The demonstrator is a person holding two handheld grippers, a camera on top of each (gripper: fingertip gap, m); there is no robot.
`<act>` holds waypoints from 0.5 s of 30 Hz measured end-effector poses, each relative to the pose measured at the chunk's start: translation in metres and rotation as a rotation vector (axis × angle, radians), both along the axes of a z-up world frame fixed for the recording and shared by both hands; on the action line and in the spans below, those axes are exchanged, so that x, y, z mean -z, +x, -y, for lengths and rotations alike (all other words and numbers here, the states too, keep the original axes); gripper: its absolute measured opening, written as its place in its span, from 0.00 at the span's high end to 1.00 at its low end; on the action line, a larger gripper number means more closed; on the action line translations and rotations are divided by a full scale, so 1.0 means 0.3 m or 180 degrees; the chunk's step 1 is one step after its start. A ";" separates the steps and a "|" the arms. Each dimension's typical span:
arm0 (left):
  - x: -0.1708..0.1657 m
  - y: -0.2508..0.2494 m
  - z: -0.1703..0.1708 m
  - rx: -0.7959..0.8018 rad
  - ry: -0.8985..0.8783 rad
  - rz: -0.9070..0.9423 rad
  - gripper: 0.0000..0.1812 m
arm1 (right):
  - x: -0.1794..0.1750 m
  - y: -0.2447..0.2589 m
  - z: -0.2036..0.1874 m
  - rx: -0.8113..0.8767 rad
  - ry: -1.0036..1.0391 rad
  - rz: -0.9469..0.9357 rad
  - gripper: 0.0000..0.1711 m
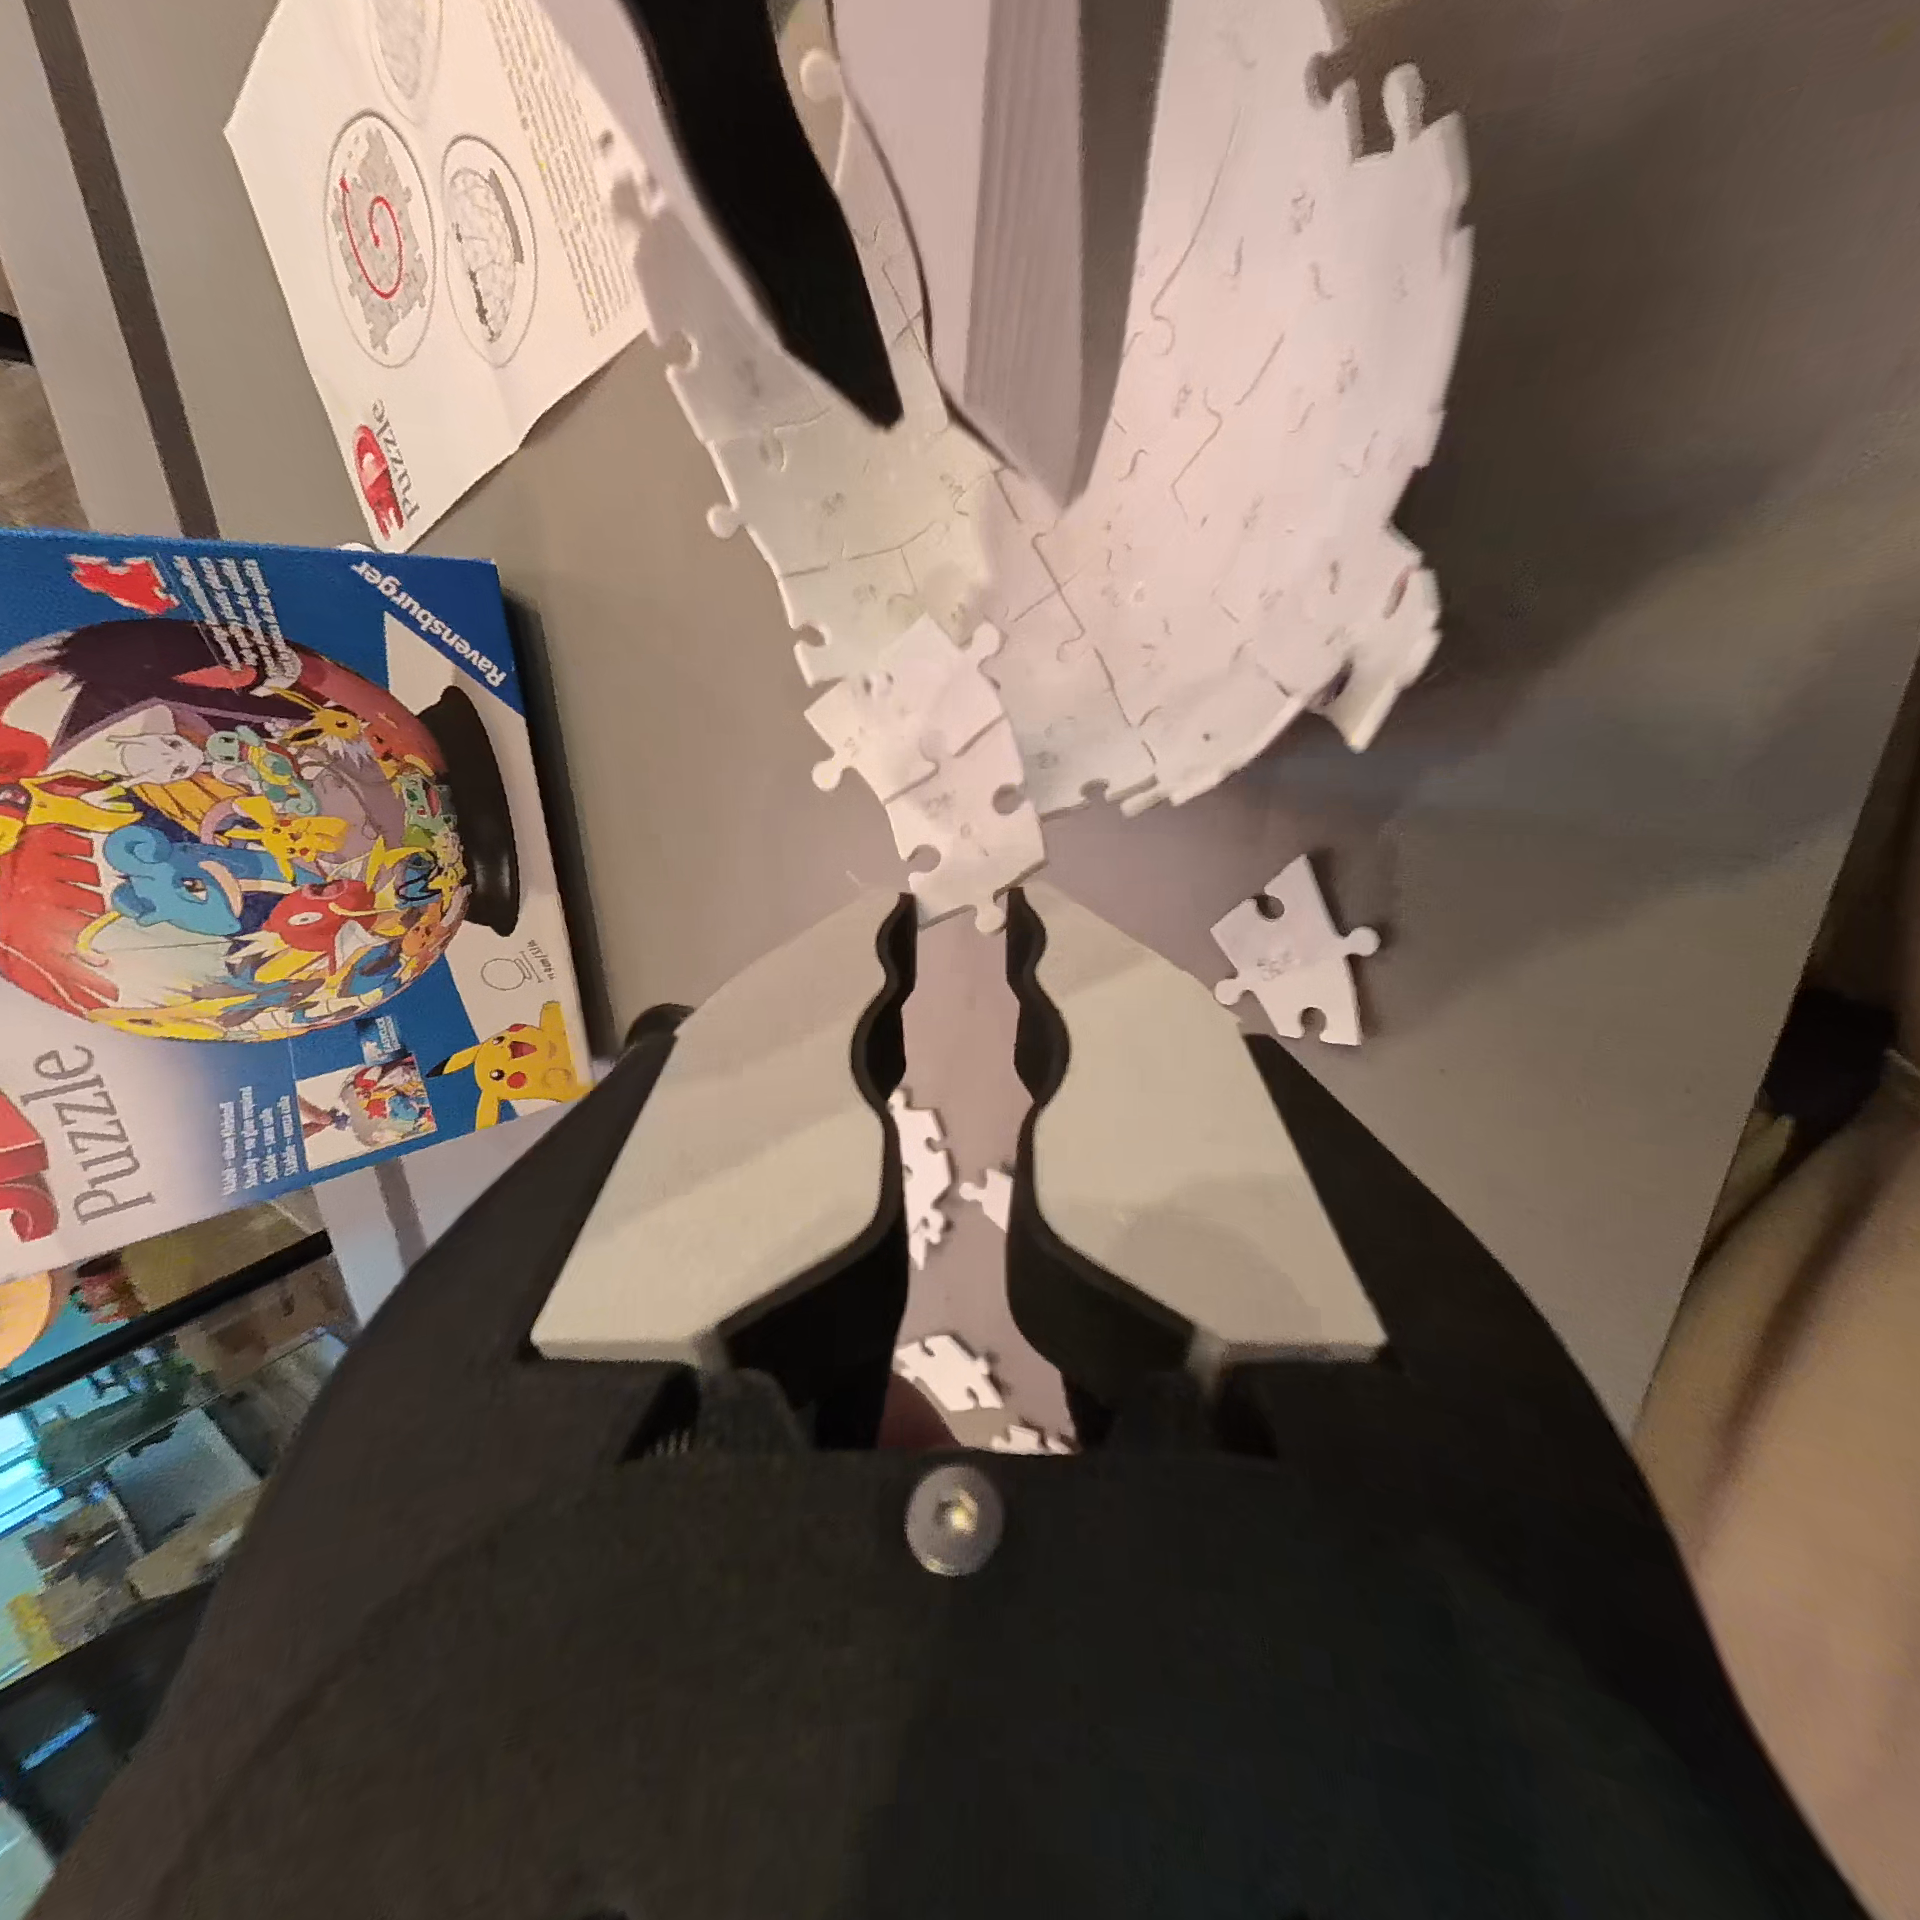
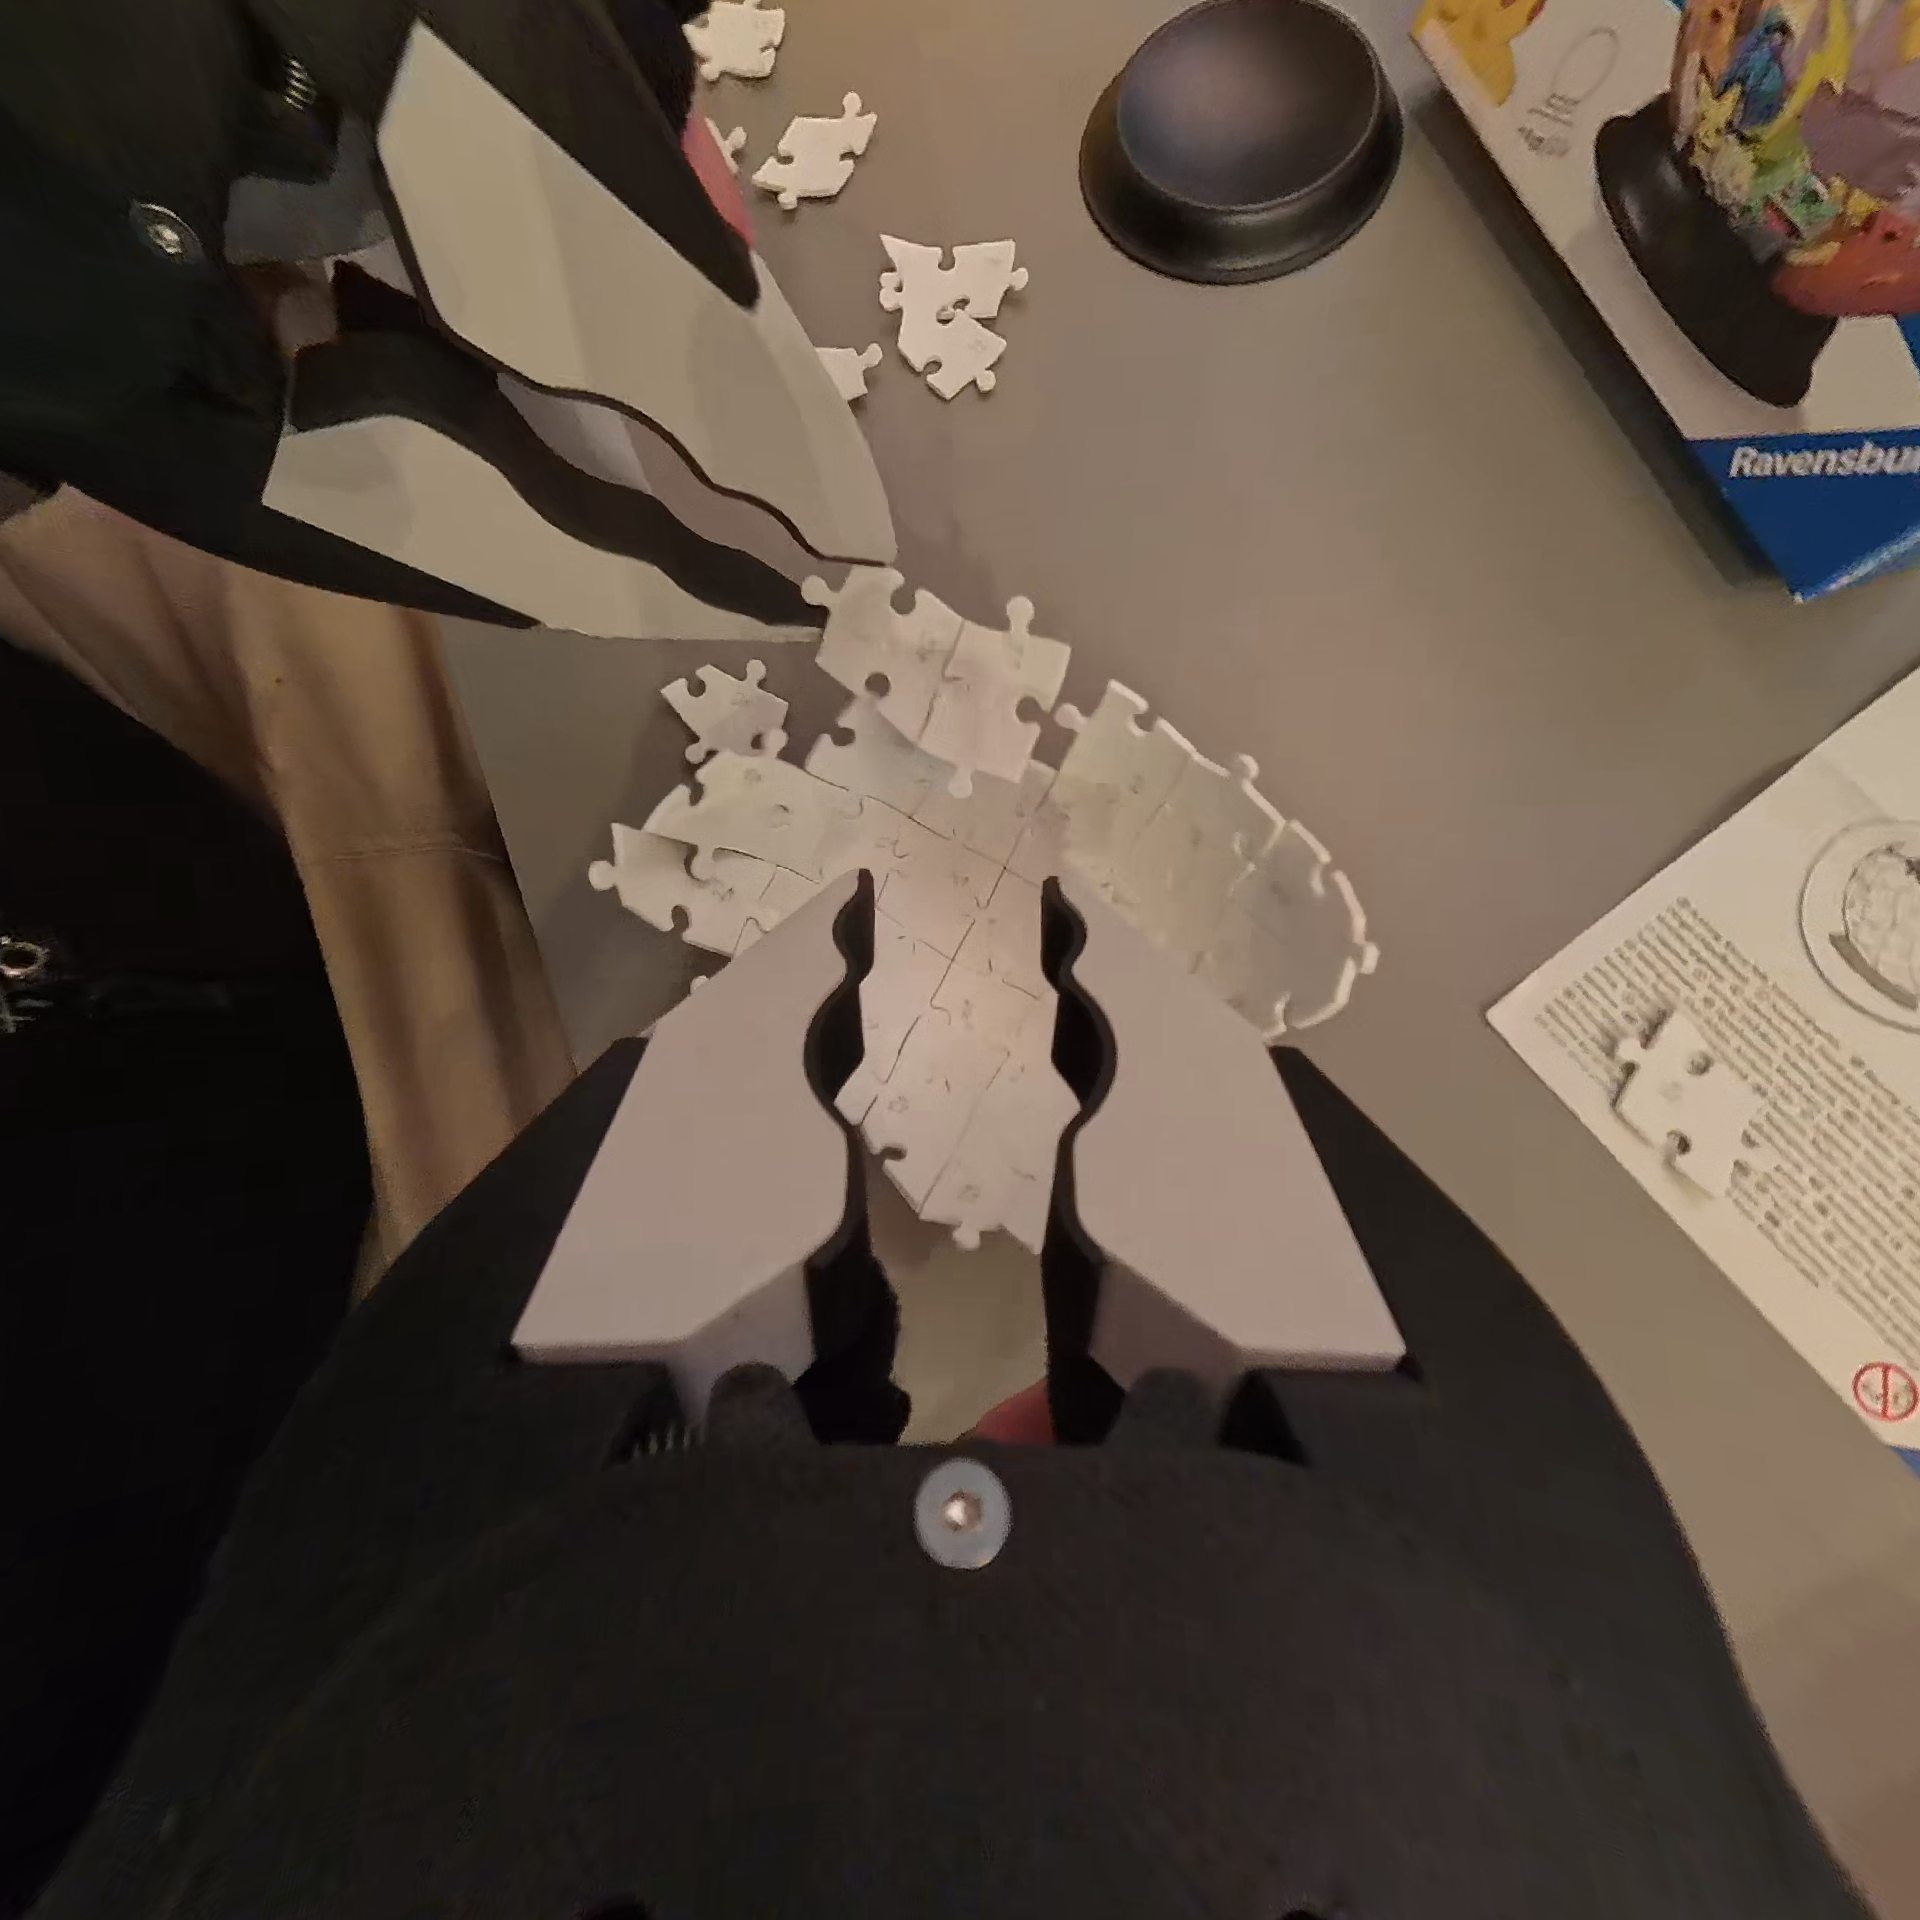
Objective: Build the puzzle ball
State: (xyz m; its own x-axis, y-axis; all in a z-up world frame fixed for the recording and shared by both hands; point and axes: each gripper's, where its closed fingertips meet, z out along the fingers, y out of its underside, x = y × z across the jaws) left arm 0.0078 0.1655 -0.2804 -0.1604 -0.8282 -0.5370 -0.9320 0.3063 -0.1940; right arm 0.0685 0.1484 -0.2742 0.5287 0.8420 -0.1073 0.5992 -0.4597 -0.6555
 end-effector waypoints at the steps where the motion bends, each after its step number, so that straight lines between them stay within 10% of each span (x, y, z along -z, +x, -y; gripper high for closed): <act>1: 0.001 0.002 -0.003 0.0014 0.0030 -0.0011 0.91 | 0.006 -0.006 -0.002 -0.0037 0.0022 0.0059 0.83; 15: 0.096 -0.020 -0.049 0.0173 -0.0026 -0.0267 0.91 | -0.033 0.019 -0.035 -0.0173 0.0092 0.0213 0.84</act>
State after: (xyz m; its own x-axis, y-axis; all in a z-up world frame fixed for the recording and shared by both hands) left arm 0.0017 0.1801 -0.3091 -0.2494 -0.8214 -0.5130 -0.9270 0.3556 -0.1187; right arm 0.0741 0.1588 -0.2644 0.4871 0.8720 -0.0484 0.6658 -0.4066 -0.6256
